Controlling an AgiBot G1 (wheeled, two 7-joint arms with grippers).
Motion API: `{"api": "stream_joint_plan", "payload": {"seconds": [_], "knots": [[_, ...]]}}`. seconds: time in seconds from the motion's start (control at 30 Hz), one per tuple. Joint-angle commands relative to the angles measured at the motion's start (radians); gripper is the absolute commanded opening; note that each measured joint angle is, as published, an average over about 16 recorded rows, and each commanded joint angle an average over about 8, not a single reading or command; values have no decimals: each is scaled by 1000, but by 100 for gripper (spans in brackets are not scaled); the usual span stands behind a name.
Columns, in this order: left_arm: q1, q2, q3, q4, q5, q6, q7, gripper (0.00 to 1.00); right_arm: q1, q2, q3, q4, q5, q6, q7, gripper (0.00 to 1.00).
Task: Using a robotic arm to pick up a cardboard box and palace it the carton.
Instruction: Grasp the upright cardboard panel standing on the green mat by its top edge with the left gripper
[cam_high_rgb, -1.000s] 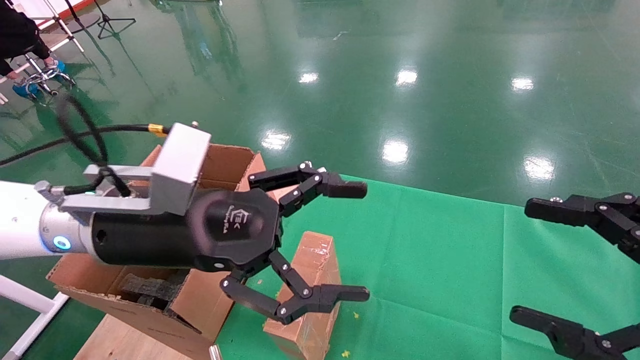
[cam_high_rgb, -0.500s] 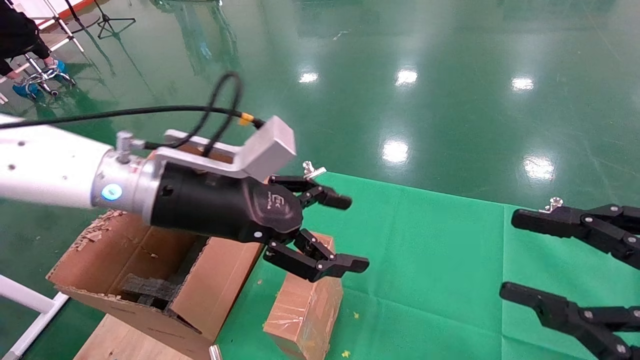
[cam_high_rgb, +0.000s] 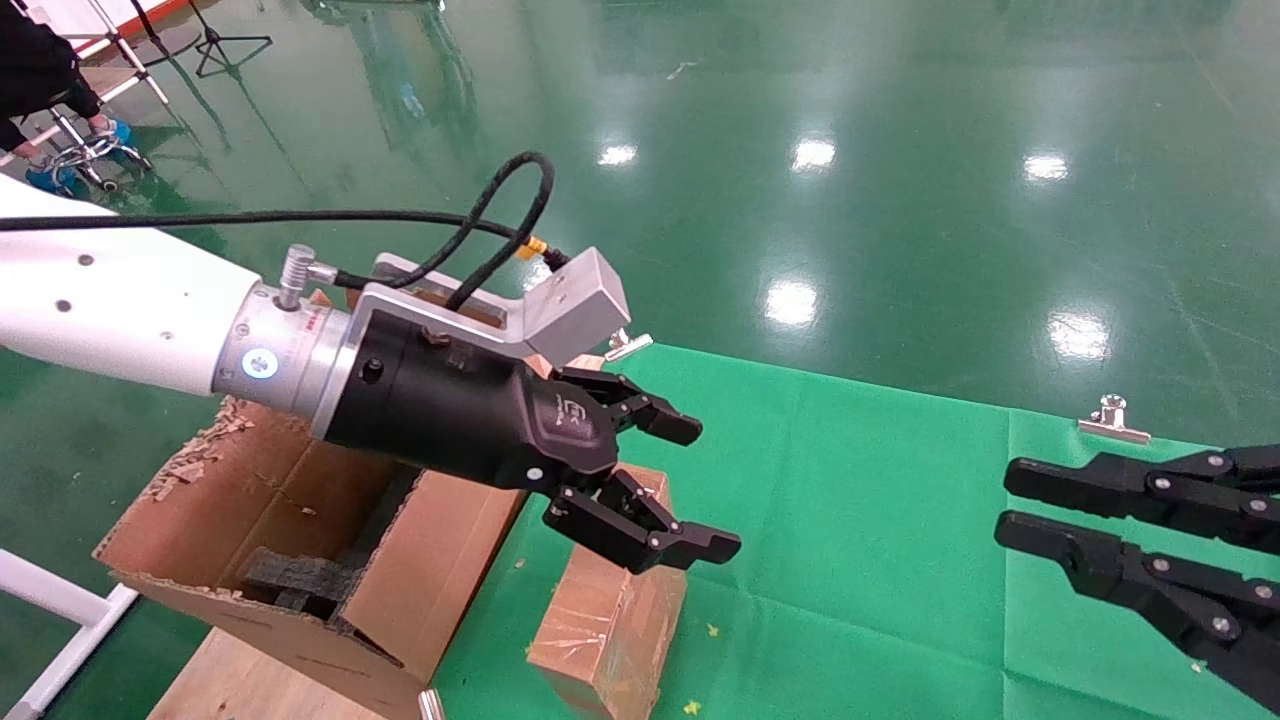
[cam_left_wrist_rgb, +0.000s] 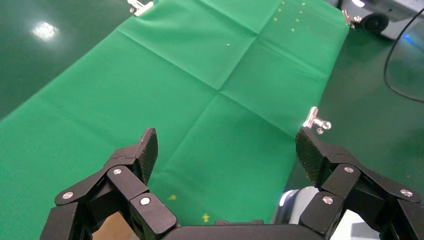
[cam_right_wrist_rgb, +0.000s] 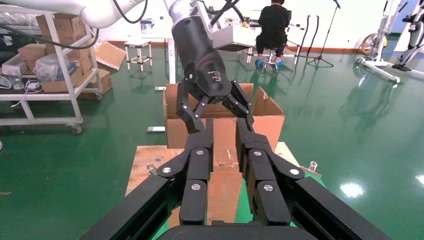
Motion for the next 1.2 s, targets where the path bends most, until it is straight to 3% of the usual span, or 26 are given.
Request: {"api": "stream_joint_plan", "payload": {"seconds": [0.03, 0.3, 0.5, 0.83, 1.2], "knots": [[-7, 1, 7, 11, 11, 6, -9, 100, 0, 0, 0, 0, 0, 0, 0, 0], [-142, 46, 151, 17, 142, 33, -324, 100, 0, 0, 0, 0, 0, 0, 0, 0], [-229, 84, 306, 14, 178, 39, -474, 100, 0, 0, 0, 0, 0, 0, 0, 0], [-320, 114, 514, 15, 167, 32, -621, 100, 0, 0, 0, 0, 0, 0, 0, 0], [-358, 138, 630, 6, 146, 16, -688, 100, 0, 0, 0, 0, 0, 0, 0, 0]]}}
